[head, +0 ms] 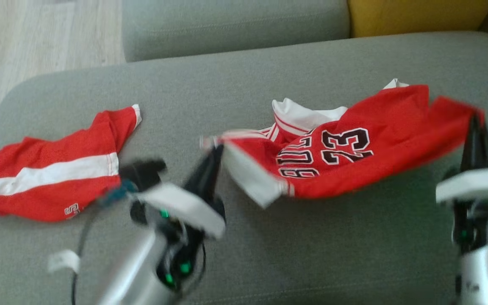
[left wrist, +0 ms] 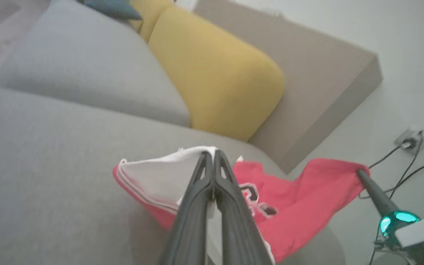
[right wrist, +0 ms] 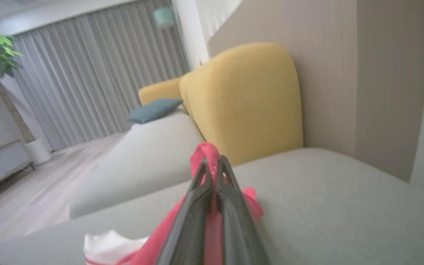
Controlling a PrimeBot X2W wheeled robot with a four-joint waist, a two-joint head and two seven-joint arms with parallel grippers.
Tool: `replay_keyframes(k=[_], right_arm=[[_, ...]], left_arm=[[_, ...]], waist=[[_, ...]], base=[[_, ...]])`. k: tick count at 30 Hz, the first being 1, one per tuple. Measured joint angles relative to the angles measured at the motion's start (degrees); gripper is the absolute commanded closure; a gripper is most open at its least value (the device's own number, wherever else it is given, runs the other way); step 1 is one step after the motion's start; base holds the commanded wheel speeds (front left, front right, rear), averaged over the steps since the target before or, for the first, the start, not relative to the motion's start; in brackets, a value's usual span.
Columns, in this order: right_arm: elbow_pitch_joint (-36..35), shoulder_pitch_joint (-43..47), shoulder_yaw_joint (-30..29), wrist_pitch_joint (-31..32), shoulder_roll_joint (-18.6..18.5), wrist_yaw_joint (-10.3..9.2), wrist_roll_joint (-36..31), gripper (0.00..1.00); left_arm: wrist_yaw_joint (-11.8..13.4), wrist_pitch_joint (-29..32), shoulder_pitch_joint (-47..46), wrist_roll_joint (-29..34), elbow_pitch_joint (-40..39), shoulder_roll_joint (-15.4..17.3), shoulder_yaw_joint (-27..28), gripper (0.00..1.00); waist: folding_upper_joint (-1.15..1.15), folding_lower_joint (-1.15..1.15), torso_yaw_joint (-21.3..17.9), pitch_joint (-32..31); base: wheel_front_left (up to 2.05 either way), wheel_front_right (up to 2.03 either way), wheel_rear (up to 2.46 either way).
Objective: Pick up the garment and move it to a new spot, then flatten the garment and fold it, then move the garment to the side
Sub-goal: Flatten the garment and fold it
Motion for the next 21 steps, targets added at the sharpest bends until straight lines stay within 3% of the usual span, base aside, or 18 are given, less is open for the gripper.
replay_keyframes(k=[9, 15, 21], right_arm=[[-7.48, -8.82, 4.85, 1.59, -1.64, 0.00, 0.64, 1.00], [-14.56, -10.09, 7.33, 3.66, -2.01, 0.00, 1.70, 1.00], [-22.21, -6.83, 5.50, 8.14, -1.56, 0.00, 2.22, 1.00]], left_arm=[[1.00, -2.16, -10.74, -4.46, -12.38, -0.55, 7.19, 1.00], [4.79, -3.55, -14.44, -6.58, -20.75, -0.91, 10.10, 1.00], [8.76, -1.97, -13.72, -7.64, -28.58, -0.99, 11.00, 1.00]], waist=[[0.00, 0.00, -0.80, -2.79], [0.00, 0.00, -1.46, -5.45], [0.00, 0.00, -2.21, -7.13]], base=[[0.00, 0.00, 0.00], [0.00, 0.00, 0.00], [0.00, 0.00, 0.00]])
